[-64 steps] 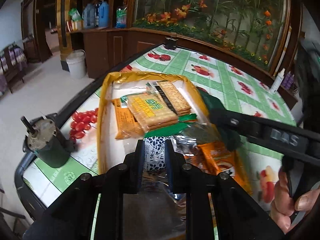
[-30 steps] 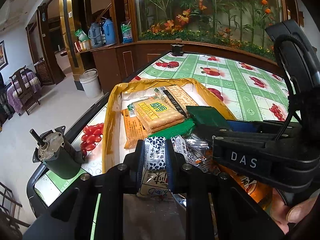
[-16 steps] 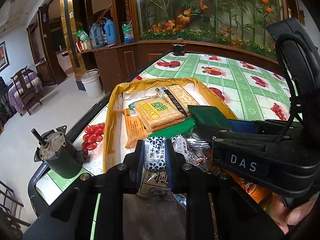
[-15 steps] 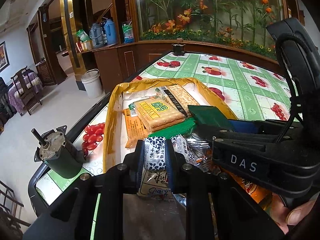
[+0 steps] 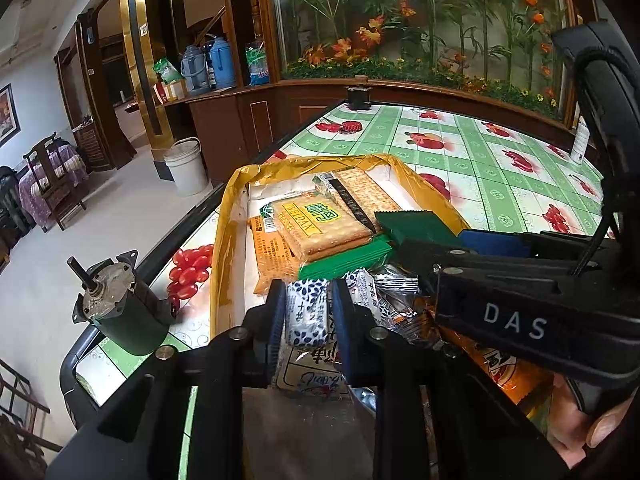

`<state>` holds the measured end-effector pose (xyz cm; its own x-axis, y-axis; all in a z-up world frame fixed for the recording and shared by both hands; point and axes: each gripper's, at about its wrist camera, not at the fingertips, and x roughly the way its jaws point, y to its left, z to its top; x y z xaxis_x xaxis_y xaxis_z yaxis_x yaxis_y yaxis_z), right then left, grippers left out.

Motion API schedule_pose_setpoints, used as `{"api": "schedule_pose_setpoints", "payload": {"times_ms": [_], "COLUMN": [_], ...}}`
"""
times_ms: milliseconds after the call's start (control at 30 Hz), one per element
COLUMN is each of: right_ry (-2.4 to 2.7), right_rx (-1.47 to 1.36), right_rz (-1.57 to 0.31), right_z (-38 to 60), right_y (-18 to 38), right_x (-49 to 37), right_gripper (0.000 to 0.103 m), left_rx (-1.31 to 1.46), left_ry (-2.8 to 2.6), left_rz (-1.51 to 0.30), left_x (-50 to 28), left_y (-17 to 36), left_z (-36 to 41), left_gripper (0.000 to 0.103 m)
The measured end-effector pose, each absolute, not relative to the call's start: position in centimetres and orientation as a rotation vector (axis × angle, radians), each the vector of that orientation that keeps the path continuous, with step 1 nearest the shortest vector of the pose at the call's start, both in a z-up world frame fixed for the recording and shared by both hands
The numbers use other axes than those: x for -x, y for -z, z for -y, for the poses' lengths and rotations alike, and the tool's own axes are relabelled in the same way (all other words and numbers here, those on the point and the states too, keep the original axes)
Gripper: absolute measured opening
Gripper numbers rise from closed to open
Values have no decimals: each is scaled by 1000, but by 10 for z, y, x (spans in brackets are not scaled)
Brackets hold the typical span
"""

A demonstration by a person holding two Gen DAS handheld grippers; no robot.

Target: Organize snacks

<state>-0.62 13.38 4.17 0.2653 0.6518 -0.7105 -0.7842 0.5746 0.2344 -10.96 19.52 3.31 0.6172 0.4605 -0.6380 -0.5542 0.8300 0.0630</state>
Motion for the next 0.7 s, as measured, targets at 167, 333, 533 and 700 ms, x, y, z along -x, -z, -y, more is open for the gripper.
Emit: {"api": "schedule_pose_setpoints", "payload": {"times_ms": [167, 333, 533, 700], "right_ry": [-994, -998, -991, -968], "right_rx": [144, 102, 73, 96], "right_rz": [-858, -833, -792, -727], "right_z": [-128, -118, -97, -70], "right_y": [-48, -60, -74, -82], "right_x": [7, 8, 14, 27], "right_gripper": [54, 61, 73, 83], "left_rx": [137, 118, 80, 69], "left_ry": [-607, -611, -629, -630], "left_rz": [-660, -649, -603, -598], "left_x": [117, 122, 134, 146], "left_y": [-40, -46, -58, -61], "left_z": [-194, -189, -176, -164], "left_gripper": [57, 61, 84, 103]}}
